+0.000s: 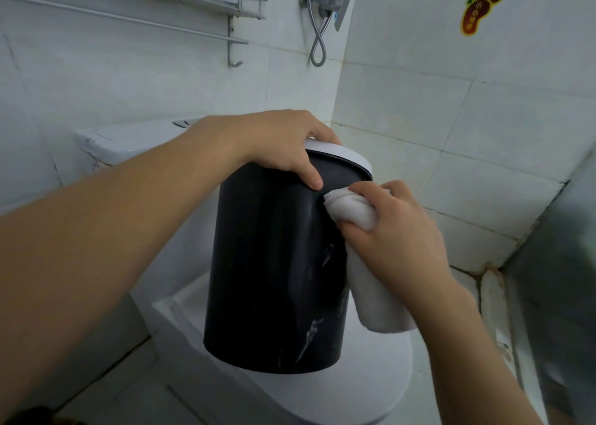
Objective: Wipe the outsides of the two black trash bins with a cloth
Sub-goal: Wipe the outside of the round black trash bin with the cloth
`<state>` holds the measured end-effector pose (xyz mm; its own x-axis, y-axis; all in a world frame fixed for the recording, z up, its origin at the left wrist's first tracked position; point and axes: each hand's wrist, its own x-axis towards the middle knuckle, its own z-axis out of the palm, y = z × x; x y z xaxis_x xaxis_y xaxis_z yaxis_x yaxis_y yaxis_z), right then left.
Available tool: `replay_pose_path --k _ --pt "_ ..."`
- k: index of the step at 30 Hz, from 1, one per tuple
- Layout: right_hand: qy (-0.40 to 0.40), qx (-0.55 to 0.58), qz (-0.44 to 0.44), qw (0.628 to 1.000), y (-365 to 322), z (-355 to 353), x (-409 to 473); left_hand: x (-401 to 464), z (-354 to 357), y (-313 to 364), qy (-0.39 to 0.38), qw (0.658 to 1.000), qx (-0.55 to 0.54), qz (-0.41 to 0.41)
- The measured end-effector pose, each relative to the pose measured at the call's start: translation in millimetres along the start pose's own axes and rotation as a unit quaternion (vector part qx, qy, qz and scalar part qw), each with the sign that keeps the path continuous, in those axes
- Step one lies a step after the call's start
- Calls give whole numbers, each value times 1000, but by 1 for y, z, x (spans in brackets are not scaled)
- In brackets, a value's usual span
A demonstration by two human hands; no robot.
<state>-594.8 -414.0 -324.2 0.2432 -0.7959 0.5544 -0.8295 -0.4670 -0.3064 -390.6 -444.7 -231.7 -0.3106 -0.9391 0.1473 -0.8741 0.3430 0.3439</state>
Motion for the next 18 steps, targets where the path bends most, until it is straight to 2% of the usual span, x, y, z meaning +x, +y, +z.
replay_pose_path --k 5,12,18 --pt "-5 17 57 998 13 -6 16 0 0 0 3 1000 4 -3" --pt "12 35 -6 999 -8 -4 9 2 3 8 4 1000 29 10" --pt "11 9 80 997 9 -6 16 -3 1 6 4 999 54 -7"
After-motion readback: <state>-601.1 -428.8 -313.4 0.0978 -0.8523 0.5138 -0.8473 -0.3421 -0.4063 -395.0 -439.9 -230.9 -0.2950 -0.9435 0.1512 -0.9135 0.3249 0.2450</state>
